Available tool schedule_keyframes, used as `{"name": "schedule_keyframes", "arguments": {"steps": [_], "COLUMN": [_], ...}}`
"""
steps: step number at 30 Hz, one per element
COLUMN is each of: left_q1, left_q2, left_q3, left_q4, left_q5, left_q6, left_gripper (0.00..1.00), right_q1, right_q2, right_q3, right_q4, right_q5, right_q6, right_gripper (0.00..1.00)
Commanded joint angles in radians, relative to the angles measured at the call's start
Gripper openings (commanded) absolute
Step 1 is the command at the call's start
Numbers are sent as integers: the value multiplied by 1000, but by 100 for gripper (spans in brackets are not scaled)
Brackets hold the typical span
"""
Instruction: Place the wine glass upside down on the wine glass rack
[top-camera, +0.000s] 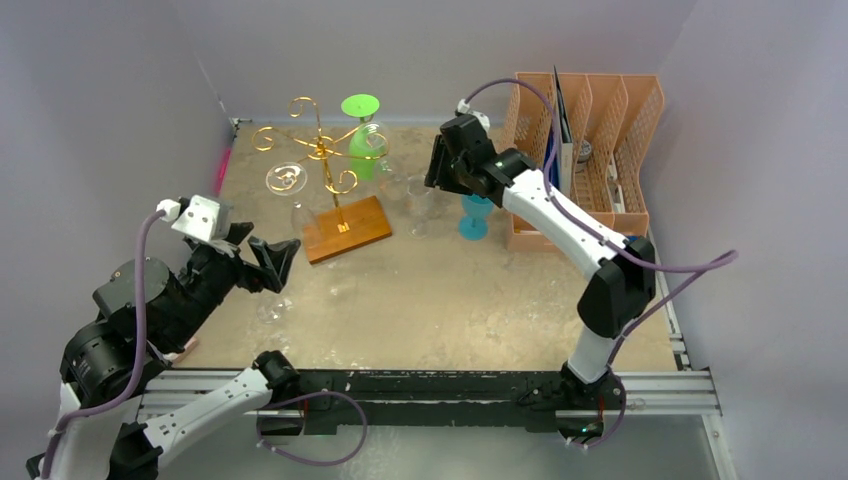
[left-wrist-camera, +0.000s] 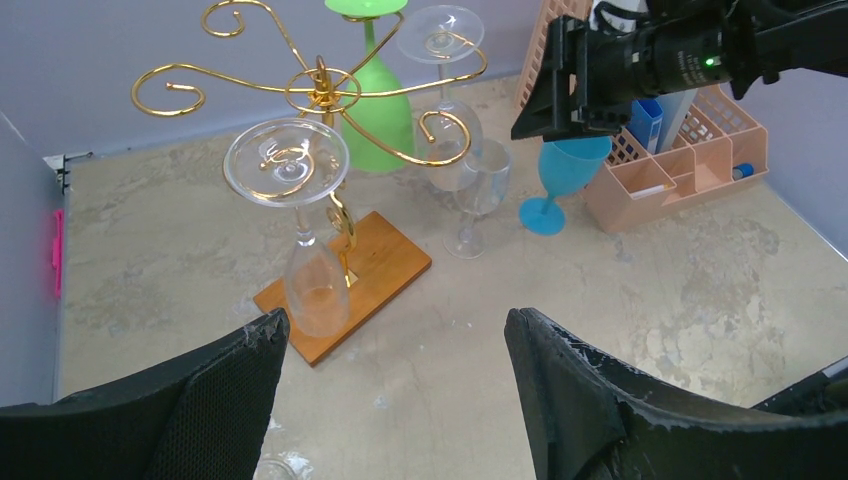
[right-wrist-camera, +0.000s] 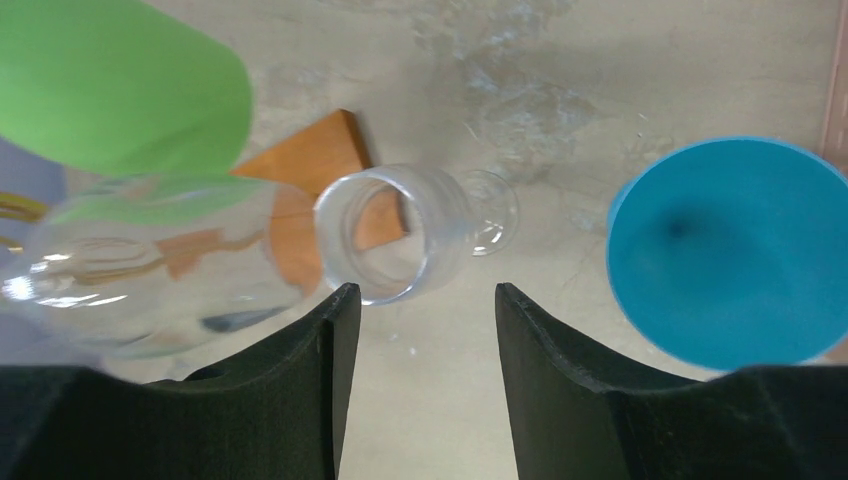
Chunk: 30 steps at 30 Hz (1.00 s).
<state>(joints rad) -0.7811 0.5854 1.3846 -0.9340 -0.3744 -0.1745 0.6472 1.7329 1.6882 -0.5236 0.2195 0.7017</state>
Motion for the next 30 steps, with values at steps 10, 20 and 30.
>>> {"name": "schedule_keyframes", "arguments": {"steps": [10,20,30], "left_q1": [-1,-1,-1], "left_q2": [-2,-1,-25], "left_q3": [-27,-28,-36], "left_q4": [56,54,43], "left_q5": [-21,-23,-19], "left_q6": [-6,-6,-33], "left_gripper": [78,79,78], "right_q1": [35,34,39], "right_q2": [115,195,204], "right_q3": [140,209,258], "right_q4": [-99,-183,-270], "right_q5": [126,75,89], "right_q6": [-99,-146,-175], "right_gripper": [49,42,31]}}
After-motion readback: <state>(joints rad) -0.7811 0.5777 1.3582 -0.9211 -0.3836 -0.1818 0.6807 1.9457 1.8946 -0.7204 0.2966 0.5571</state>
